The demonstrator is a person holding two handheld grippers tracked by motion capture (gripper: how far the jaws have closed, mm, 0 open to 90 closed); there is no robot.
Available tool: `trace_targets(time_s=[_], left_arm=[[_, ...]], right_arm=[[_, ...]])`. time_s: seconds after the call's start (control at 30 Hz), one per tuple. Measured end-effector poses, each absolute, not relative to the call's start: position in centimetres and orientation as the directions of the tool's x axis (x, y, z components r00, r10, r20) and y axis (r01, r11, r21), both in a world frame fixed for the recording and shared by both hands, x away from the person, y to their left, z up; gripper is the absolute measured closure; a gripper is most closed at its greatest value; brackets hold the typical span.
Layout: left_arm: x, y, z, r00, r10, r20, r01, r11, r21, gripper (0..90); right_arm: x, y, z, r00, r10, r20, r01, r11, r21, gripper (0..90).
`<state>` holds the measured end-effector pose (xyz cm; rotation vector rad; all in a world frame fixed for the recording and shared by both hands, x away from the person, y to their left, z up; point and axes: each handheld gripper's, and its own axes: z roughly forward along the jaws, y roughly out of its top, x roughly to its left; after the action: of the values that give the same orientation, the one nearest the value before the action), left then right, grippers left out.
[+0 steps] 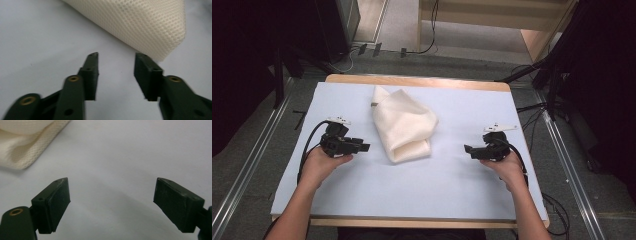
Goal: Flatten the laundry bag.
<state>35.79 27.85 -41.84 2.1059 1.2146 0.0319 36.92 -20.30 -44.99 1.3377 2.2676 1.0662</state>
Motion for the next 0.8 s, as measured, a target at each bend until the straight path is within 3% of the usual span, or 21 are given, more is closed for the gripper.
trace_targets(time_s=[0.17,0.27,0.4,0.8], left_arm=[[35.8,28.0,-42.0,0.569,0.771,-0.287,0.743,-0.331,0.582,44.4],[36.0,28.1,-42.1,0.573,0.773,-0.273,0.741,-0.346,0.576,43.0],[36.1,28.4,-41.9,0.563,0.777,-0.281,0.74,-0.322,0.591,38.8],[36.0,28.2,-41.8,0.576,0.769,-0.277,0.725,-0.325,0.607,34.8]], right_arm=[[37.0,-20.2,-45.2,-0.526,0.841,0.128,0.625,0.28,0.728,41.9],[37.2,-19.9,-45.1,-0.544,0.827,0.141,0.621,0.284,0.731,46.7],[37.3,-19.3,-45.0,-0.561,0.814,0.148,0.615,0.29,0.733,50.3],[37.3,-19.3,-44.9,-0.566,0.802,0.19,0.627,0.269,0.731,48.2]])
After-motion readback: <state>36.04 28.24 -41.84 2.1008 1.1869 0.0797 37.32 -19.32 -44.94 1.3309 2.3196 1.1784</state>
